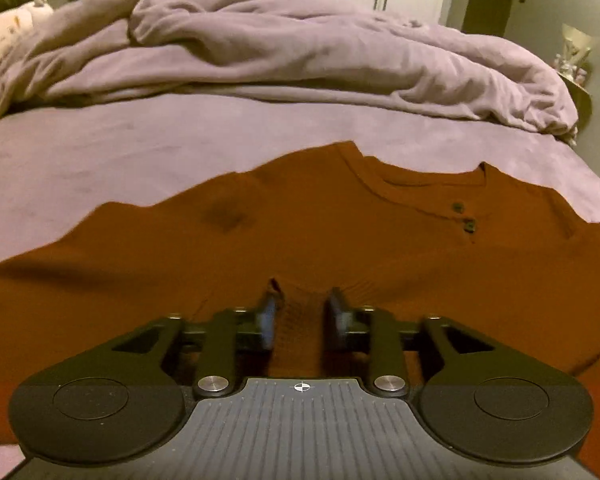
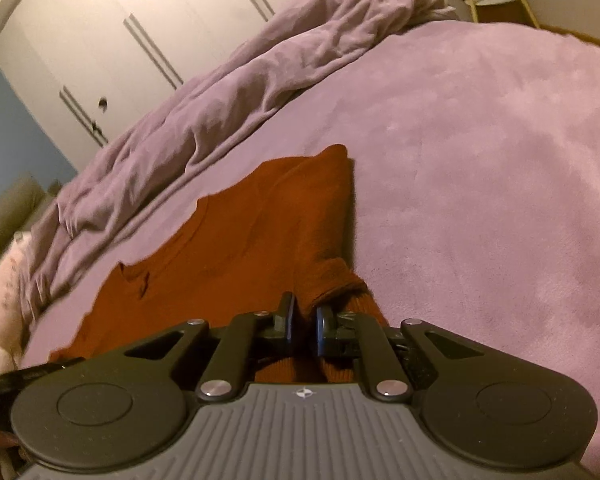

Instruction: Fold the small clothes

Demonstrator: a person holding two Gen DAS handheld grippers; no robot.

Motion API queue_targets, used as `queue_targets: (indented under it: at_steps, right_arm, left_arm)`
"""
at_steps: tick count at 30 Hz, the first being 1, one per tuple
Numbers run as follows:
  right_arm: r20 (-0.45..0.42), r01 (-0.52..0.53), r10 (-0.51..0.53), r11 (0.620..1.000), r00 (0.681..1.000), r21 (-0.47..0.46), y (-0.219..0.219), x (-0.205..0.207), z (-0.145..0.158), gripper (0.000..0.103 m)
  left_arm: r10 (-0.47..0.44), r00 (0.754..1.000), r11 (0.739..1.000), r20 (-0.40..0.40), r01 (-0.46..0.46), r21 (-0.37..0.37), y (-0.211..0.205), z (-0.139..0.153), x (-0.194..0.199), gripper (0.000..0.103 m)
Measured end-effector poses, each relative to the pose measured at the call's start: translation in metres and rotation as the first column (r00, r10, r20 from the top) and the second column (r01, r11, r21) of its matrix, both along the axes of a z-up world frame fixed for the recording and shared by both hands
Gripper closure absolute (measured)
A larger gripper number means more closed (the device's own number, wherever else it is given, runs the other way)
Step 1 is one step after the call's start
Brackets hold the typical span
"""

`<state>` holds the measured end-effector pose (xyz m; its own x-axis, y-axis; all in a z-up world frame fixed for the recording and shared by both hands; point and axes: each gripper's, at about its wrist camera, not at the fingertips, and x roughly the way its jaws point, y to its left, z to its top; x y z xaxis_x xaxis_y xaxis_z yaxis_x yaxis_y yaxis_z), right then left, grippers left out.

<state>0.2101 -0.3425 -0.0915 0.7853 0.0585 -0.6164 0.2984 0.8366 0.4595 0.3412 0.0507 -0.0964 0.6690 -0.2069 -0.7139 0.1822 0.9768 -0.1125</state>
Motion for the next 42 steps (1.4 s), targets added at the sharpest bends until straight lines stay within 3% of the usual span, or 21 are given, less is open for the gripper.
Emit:
queue_targets:
  at_steps: [2,7,10,13,15,16,17,19,21,25,27,30,32,34,37,40,41,42]
  right_arm:
    - [-0.003,-0.004,0.004,1.0,1.0,-0.018,0.001,-0.004,0.007,0.092]
    - [0.068,0.041,-0.032,0.99,0.997,-0.133,0.021,-0.013,0.031,0.091]
    - [0.101,-0.009,0.03,0.979,0.994,-0.205,0.043,-0.003,0.04,0.091]
    - [0.09,-0.084,0.111,0.959,0.99,-0.269,0.066,0.009,0.039,0.091]
    - [0.06,-0.117,0.142,0.944,0.988,-0.308,0.076,0.016,0.032,0.091]
    - [0.028,-0.128,0.145,0.937,0.989,-0.326,0.077,0.019,0.027,0.091]
    - [-0.004,-0.13,0.136,0.932,0.991,-0.338,0.075,0.021,0.022,0.091]
    - [-0.071,-0.121,0.102,0.932,0.992,-0.342,0.062,0.023,0.007,0.094]
    - [-0.033,-0.099,0.093,0.951,0.995,-0.292,0.042,0.015,0.002,0.099]
    - [-0.033,-0.038,0.032,0.978,0.999,-0.206,0.03,0.004,0.013,0.102]
    - [-0.023,-0.047,0.043,0.975,0.999,-0.216,0.037,-0.004,0.016,0.096]
    - [-0.034,-0.073,0.068,0.979,0.997,-0.189,0.047,-0.018,0.014,0.09]
    - [-0.043,-0.082,0.076,0.982,0.996,-0.172,0.054,-0.025,0.01,0.089]
    - [-0.045,-0.081,0.074,0.982,0.996,-0.172,0.059,-0.03,0.011,0.089]
    - [-0.05,-0.078,0.071,0.984,0.996,-0.162,0.063,-0.032,0.015,0.086]
    - [-0.06,-0.082,0.073,0.982,0.996,-0.169,0.066,-0.03,0.018,0.083]
    - [-0.064,-0.087,0.077,0.982,0.995,-0.171,0.067,-0.029,0.018,0.083]
    - [-0.07,-0.089,0.078,0.981,0.995,-0.171,0.069,-0.029,0.019,0.083]
  left_arm:
    - [0.012,1.0,1.0,0.003,-0.012,-0.012,0.009,0.006,-0.007,0.053]
    - [0.081,0.995,0.996,0.058,-0.078,-0.051,0.021,0.027,-0.024,0.053]
    - [0.072,0.996,0.993,0.06,-0.066,-0.097,0.019,0.033,-0.029,0.053]
    - [0.008,1.0,0.999,0.03,-0.007,-0.048,0.0,0.023,-0.027,0.053]
    - [-0.009,1.0,1.0,-0.001,0.009,-0.029,-0.006,0.012,-0.024,0.046]
    - [0.006,1.0,1.0,-0.011,-0.006,-0.029,-0.005,0.008,-0.023,0.043]
    - [0.026,1.0,0.999,-0.017,-0.027,-0.041,0.0,0.005,-0.024,0.034]
    - [0.084,0.996,0.991,-0.023,-0.086,-0.103,0.018,0.005,-0.028,0.027]
    - [0.16,0.987,0.978,-0.022,-0.162,-0.135,0.04,0.01,-0.036,0.017]
    - [0.321,0.947,0.931,-0.005,-0.317,-0.179,0.101,0.021,-0.067,0.012]
    - [0.43,0.903,0.885,-0.018,-0.425,-0.191,0.141,0.022,-0.086,0.012]
    - [0.574,0.817,0.801,-0.047,-0.572,-0.177,0.202,0.016,-0.109,0.015]
    - [0.663,0.742,0.717,-0.099,-0.667,-0.204,0.241,0.009,-0.122,0.017]
    - [0.705,0.692,0.631,-0.157,-0.713,-0.305,0.272,0.002,-0.132,0.025]
    - [0.729,0.651,0.504,-0.212,-0.72,-0.477,0.302,-0.008,-0.142,0.027]
    - [0.756,0.611,0.417,-0.235,-0.726,-0.547,0.317,-0.019,-0.143,0.038]
    - [0.765,0.583,0.366,-0.274,-0.743,-0.56,0.32,-0.023,-0.144,0.047]
    - [0.769,0.563,0.323,-0.302,-0.751,-0.576,0.322,-0.023,-0.146,0.048]
